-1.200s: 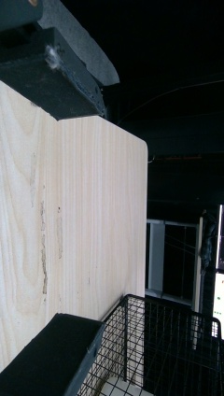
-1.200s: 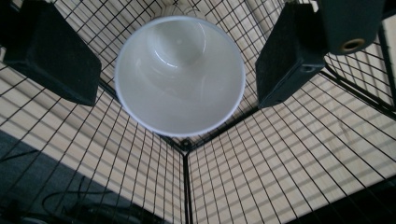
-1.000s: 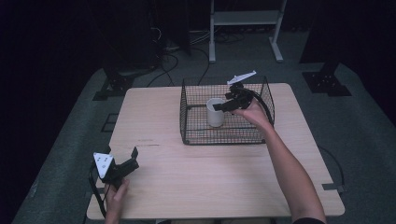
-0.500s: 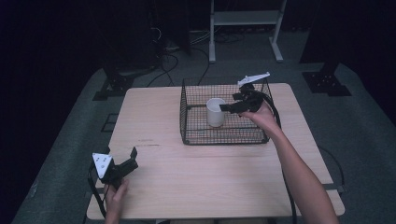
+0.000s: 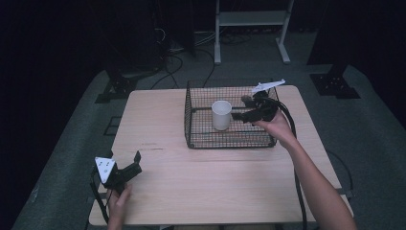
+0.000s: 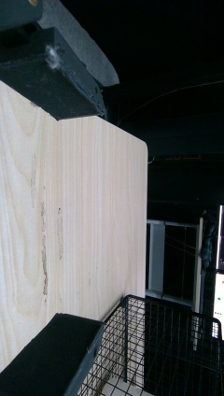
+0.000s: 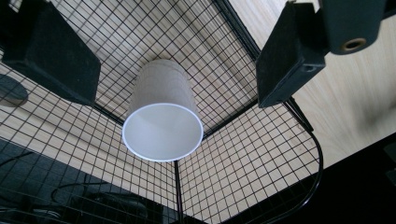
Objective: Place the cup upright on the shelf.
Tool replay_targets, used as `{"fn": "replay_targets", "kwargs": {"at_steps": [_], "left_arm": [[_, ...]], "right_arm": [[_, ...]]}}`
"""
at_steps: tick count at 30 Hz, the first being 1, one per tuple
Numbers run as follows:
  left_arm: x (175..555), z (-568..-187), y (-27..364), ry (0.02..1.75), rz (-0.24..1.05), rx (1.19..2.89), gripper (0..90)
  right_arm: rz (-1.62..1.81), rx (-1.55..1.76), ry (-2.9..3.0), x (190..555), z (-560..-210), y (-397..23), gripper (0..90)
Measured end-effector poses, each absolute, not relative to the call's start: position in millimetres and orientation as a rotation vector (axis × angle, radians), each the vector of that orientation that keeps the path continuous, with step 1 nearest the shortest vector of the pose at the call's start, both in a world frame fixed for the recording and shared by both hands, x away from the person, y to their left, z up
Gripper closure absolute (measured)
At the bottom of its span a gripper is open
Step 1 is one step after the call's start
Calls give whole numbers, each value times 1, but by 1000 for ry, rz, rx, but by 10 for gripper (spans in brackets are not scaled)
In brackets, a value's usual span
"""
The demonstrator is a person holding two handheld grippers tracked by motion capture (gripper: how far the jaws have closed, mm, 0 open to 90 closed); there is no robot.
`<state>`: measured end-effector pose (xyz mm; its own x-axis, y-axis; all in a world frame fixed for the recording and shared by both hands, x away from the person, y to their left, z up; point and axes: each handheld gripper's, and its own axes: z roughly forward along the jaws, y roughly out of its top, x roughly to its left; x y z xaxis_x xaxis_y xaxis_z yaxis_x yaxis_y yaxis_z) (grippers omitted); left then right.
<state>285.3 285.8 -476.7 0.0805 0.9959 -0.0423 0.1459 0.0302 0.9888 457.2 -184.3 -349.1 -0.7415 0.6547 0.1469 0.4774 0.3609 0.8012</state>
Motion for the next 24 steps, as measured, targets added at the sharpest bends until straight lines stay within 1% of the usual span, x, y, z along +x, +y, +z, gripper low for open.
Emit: {"fn": "replay_targets", "kwargs": {"at_steps": [6,24], "left_arm": [[285,-477,285,1263,1051,1331,0],[285,-477,284,1258,1054,1335,0]], "right_arm": [[1324,997,2420,450,-345,-187,133],[1324,976,2441,434,-357,-197,136]]}}
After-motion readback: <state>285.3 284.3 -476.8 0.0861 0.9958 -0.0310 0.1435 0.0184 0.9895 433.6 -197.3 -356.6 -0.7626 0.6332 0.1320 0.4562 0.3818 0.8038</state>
